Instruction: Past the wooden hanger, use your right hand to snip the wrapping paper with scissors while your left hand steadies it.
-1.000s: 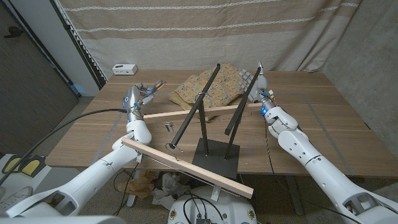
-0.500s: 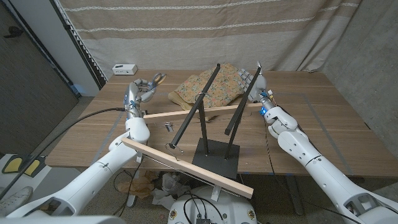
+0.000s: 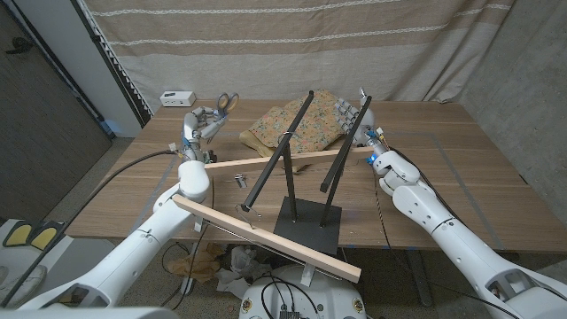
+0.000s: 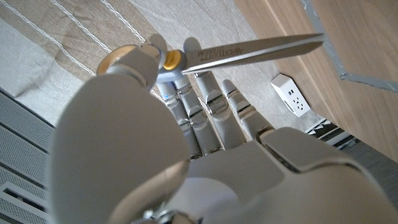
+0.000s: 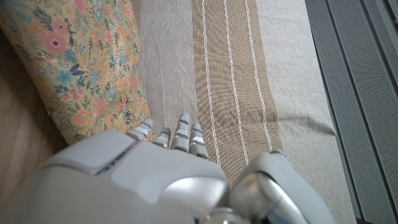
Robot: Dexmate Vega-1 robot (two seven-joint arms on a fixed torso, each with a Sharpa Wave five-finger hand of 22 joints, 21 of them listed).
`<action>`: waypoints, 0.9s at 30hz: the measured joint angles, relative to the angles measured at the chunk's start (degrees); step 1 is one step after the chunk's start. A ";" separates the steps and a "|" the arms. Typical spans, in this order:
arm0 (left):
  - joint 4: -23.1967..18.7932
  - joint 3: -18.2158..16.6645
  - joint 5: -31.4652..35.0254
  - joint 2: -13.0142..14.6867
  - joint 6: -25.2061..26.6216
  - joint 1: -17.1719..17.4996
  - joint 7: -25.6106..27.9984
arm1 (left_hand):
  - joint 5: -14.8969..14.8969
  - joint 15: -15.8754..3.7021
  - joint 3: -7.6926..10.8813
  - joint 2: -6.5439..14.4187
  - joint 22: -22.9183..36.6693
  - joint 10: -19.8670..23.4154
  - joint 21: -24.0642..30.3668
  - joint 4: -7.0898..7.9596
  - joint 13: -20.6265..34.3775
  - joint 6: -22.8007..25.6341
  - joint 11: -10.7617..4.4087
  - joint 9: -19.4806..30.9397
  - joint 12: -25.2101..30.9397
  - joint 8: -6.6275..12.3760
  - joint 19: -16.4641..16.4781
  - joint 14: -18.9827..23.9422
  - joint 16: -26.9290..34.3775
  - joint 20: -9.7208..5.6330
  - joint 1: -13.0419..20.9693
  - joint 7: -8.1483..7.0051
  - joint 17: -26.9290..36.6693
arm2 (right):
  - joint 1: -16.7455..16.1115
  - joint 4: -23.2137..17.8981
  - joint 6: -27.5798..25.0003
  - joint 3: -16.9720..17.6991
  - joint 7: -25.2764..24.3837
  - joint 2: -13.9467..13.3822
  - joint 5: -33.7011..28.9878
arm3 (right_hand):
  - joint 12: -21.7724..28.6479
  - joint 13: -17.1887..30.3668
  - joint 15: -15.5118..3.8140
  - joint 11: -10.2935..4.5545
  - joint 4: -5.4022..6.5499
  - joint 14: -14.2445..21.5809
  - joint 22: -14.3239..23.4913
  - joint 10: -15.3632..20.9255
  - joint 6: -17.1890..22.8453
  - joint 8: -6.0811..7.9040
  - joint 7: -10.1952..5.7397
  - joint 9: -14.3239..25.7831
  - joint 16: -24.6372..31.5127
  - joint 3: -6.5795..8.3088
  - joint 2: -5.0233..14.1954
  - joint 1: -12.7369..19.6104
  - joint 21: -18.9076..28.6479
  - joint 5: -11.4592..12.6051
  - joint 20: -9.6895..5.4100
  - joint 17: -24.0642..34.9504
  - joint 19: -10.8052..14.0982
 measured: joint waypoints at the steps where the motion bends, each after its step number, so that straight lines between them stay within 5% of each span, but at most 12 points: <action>1: 0.00 -0.15 -2.76 -0.11 -1.63 -0.02 -2.62 | 0.00 0.00 0.00 0.00 0.00 0.07 0.00 0.00 -0.01 0.00 -0.07 0.00 -0.01 0.10 0.09 0.00 0.00 -0.09 0.00 0.00 0.01 | 0.51 0.73 0.05 -0.34 0.21 0.25 -0.07 | 0.00 0.00 0.00 0.00 0.00 0.00 0.00 0.00 0.00 0.00 0.00 0.00 0.00 0.00 0.00 0.00 0.00 0.00 0.00 0.00 0.00; 18: 2.40 -1.89 -12.46 -1.93 -7.04 -1.76 -12.80 | 0.05 -0.06 -0.39 -0.32 -0.14 0.27 0.36 0.39 -0.79 0.01 0.07 0.00 -0.20 0.12 1.11 0.07 -0.14 0.12 0.32 0.01 0.40 | 1.57 2.29 0.53 -0.86 1.11 0.98 -0.60 | 0.00 0.00 0.00 0.00 0.00 0.00 0.00 0.00 0.00 0.00 0.00 0.00 0.00 0.00 0.00 0.00 0.00 -0.04 0.00 0.00 0.00; 21: 2.87 -2.01 -14.03 -2.19 -7.86 -2.10 -14.42 | 2.69 -0.37 -1.71 -0.47 0.90 0.69 1.11 1.03 -2.90 0.01 0.11 0.00 -0.22 0.44 1.11 -0.23 2.04 0.12 0.47 0.01 2.09 | 1.64 2.44 0.64 -0.91 1.13 1.06 -0.68 | 0.00 0.00 0.00 0.00 0.00 0.00 0.00 0.00 0.00 0.00 0.00 0.00 0.00 0.00 0.00 0.00 0.00 -0.20 0.00 0.00 0.00; 27: 3.97 -2.20 -16.73 -2.99 -9.21 -2.90 -16.96 | 3.13 -0.37 -1.99 -0.85 0.81 1.43 1.11 0.87 -4.01 0.08 0.00 0.00 -0.36 0.99 1.11 -0.23 2.44 0.12 0.85 0.07 2.42 | 1.70 2.58 0.87 -0.96 1.18 1.21 -0.86 | 0.00 0.00 0.00 0.00 0.00 0.00 0.00 0.00 0.00 0.00 0.00 0.00 0.00 0.00 0.00 0.00 0.00 -0.20 0.00 0.00 0.00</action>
